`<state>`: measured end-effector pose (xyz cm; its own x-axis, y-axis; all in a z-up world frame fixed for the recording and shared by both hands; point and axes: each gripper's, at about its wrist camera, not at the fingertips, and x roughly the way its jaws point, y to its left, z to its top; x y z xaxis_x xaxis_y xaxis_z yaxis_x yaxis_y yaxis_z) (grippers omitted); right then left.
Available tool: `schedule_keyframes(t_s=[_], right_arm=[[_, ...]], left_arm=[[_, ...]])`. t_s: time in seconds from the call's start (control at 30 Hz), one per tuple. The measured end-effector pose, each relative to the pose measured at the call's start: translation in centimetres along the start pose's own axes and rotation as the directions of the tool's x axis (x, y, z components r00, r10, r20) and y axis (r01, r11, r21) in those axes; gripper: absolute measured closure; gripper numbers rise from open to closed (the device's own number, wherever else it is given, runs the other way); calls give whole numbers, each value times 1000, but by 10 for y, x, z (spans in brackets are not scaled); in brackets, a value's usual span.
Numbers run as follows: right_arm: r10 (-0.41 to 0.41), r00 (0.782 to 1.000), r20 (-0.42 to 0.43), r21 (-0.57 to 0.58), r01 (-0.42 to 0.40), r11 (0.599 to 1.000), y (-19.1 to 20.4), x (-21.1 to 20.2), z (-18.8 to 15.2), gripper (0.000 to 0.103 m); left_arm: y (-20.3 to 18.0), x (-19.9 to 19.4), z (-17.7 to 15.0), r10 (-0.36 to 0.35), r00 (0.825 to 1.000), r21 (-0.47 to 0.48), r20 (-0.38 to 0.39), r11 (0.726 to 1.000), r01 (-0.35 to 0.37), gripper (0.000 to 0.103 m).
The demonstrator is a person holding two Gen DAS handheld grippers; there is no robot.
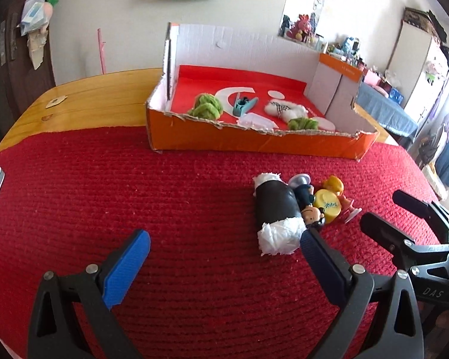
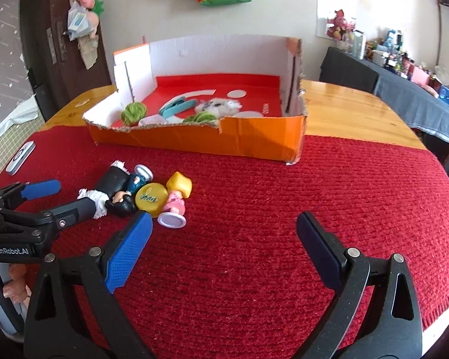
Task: Organize objects
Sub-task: 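Grasp black-and-white figure with left tool while right tool grasps blonde doll figure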
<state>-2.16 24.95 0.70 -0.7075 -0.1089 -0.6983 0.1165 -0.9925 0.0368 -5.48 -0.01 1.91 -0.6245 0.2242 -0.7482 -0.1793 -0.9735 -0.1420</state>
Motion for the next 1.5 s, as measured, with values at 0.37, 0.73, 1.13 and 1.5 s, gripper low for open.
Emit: schedule_keyframes(t_s=[0.37,0.73,1.13,1.5], right_arm=[[-5,994,-112,-96,-6,995,10,18,7,5],[-20,992,-123,-47,15,999,-14,18,8,5],[94,978,-186,-238,-137,962,0,32,21,18],[192,971,-146,-244,-223,944,10,33,23,80]], left_arm=[[-7,6,4,-12,999,90,-48,996,16,1],[8,10,10,20,998,114,-53,993,-14,1],[-7,21,22,-72,993,281,-89,955,95,15],[-25,24,24,-165,984,328,-72,927,179,57]])
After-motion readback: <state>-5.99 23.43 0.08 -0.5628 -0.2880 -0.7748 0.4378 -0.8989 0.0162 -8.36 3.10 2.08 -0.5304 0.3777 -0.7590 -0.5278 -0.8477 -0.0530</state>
